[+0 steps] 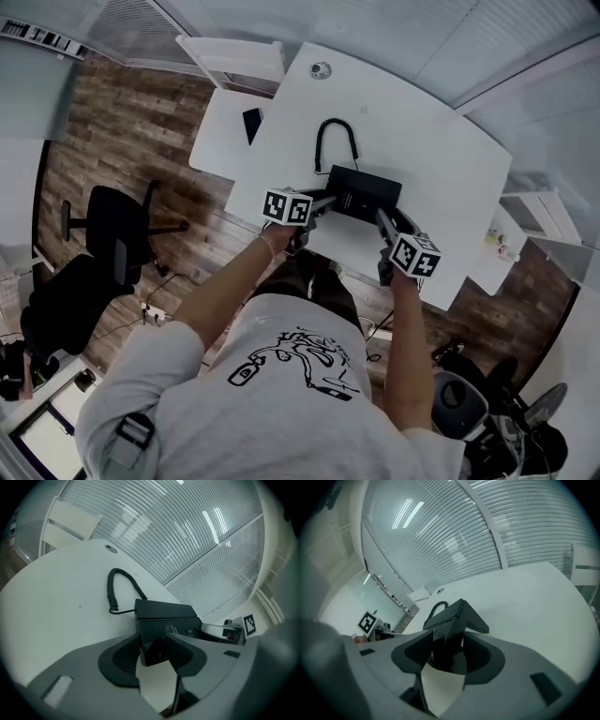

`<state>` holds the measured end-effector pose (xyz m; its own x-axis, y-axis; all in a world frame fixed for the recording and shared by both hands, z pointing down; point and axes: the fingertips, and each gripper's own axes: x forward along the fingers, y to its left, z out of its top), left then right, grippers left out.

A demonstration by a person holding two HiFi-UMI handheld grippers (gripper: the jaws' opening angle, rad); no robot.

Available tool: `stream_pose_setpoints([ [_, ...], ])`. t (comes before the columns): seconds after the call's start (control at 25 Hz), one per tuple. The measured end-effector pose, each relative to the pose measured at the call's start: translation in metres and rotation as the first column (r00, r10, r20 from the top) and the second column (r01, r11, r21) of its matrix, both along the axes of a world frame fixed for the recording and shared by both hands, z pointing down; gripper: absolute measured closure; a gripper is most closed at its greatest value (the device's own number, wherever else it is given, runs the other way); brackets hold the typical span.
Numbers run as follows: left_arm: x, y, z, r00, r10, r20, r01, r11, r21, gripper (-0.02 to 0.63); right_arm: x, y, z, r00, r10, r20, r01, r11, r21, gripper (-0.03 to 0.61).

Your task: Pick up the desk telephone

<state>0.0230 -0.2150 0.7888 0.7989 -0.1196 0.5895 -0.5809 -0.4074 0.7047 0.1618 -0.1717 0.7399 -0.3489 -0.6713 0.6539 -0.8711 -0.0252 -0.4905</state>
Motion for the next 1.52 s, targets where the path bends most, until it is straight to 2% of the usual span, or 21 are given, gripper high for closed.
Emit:
stream_pose_setpoints([
  [0.4, -0.003, 0.004, -0.044, 1.0, -0.006, -0.017, 0.007, 0.998, 0.062, 0.462, -0.003, 0.007, -0.041, 1.0, -0.001, 0.0, 0.001, 0.998, 0.07, 0.385],
  [0.8, 0.001, 0.016, -0.094, 1.0, 0.012, 0.004, -0.012, 0.992, 0.122, 0.465, 0.001, 0.024, -0.085, 1.0, 0.016, 0.016, -0.017, 0.992, 0.123, 0.385],
  [1.52, 0.014, 0.025, -0.193, 0.999, -0.031, -0.029, 0.036, 0.981, 0.193, 0.468, 0.018, 0.035, -0.182, 1.0, 0.016, 0.021, -0.021, 0.977, 0.21, 0.385],
])
